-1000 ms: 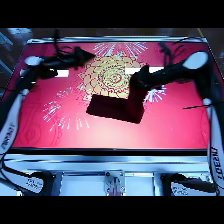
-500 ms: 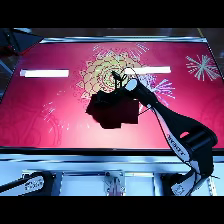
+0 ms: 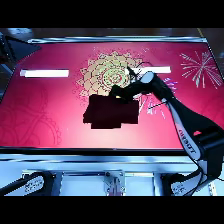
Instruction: Fold the shirts.
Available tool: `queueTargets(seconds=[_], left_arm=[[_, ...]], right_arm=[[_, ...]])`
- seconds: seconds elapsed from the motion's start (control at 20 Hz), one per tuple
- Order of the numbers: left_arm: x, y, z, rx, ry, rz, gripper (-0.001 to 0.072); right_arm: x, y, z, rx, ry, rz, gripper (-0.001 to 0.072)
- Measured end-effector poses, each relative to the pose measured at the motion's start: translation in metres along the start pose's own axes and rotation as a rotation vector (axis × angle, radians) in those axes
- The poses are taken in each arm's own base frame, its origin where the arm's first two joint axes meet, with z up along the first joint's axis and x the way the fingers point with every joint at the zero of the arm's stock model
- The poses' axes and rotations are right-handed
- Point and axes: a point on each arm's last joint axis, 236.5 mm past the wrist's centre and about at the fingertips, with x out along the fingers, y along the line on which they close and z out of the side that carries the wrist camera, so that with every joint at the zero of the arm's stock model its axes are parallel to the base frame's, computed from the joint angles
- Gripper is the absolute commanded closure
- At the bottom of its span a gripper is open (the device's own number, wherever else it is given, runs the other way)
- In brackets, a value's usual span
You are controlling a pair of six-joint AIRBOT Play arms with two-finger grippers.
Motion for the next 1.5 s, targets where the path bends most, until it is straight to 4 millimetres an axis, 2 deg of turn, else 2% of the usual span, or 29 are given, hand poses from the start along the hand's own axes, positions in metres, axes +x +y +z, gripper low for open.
queueTargets(seconds=[0.15,0.25,0.4,0.6,0.65,0.7,0.75,0.85,0.95,1.1,1.2,1.25,1.35,1.45,1.5], left_arm=[[0.0,0.007,-0.004,0.002,0.017,0.032,0.0667],[0.0,0.01,-0.004,-0.002,0.017,0.046,0.0667],[0.002,0.022,-0.008,-0.038,0.031,0.078,0.0667],[0.004,0.033,-0.012,-0.109,0.045,0.116,0.0667],[0.006,0.033,-0.014,-0.124,0.052,0.116,0.0667],[0.009,0.032,-0.014,-0.134,0.053,0.117,0.0667],[0.012,0.03,-0.014,-0.141,0.052,0.113,0.0667],[0.022,0.023,-0.015,-0.145,0.055,0.1,0.0667],[0.032,0.015,-0.014,-0.143,0.052,0.083,0.0667],[0.048,0.001,-0.015,-0.131,0.056,0.052,0.0667],[0.059,-0.01,-0.017,-0.122,0.059,0.03,0.0667],[0.064,-0.016,-0.018,-0.117,0.062,0.018,0.0667],[0.074,-0.029,-0.023,-0.107,0.08,-0.011,0.0666],[0.084,-0.043,-0.03,-0.096,0.101,-0.042,0.0666],[0.089,-0.049,-0.033,-0.09,0.111,-0.052,0.0666]], right_arm=[[-0.044,-0.087,-0.011,0.112,0.078,-0.204,0.0019],[-0.052,-0.12,-0.024,0.167,0.136,-0.263,0.0019],[-0.037,-0.145,-0.031,0.188,0.185,-0.278,0.0019],[0.001,-0.137,-0.025,0.205,0.189,-0.14,0.0028],[0.009,-0.135,-0.022,0.216,0.186,-0.102,0.0137],[0.016,-0.132,-0.021,0.226,0.186,-0.073,0.0377],[0.021,-0.129,-0.02,0.235,0.186,-0.046,0.0656],[0.025,-0.121,-0.015,0.218,0.175,0.009,0.0649],[0.017,-0.103,0.0,0.106,0.128,0.095,0.065],[-0.028,-0.073,0.044,-0.089,-0.026,0.176,0.0649],[-0.073,-0.068,0.082,-0.163,-0.169,0.174,0.0649],[-0.098,-0.073,0.098,-0.177,-0.23,0.16,0.0649],[-0.149,-0.106,0.123,-0.155,-0.338,0.085,0.0649],[-0.199,-0.161,0.131,-0.067,-0.41,-0.004,0.0648],[-0.224,-0.195,0.127,-0.012,-0.431,-0.056,0.0648]])
